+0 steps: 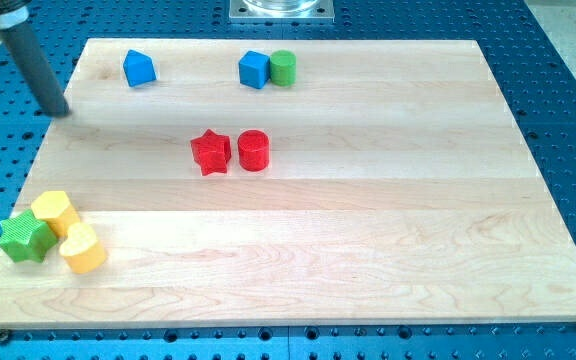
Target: Push the triangle into the cube
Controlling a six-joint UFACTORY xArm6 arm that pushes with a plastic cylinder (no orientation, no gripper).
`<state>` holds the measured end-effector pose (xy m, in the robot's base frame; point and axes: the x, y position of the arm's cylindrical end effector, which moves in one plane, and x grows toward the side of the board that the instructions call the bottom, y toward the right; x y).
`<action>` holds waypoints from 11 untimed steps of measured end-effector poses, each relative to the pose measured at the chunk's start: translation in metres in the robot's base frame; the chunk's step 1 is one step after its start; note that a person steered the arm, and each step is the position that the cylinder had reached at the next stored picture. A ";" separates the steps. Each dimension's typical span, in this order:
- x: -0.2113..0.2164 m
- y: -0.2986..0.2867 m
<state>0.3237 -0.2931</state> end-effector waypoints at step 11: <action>-0.025 0.218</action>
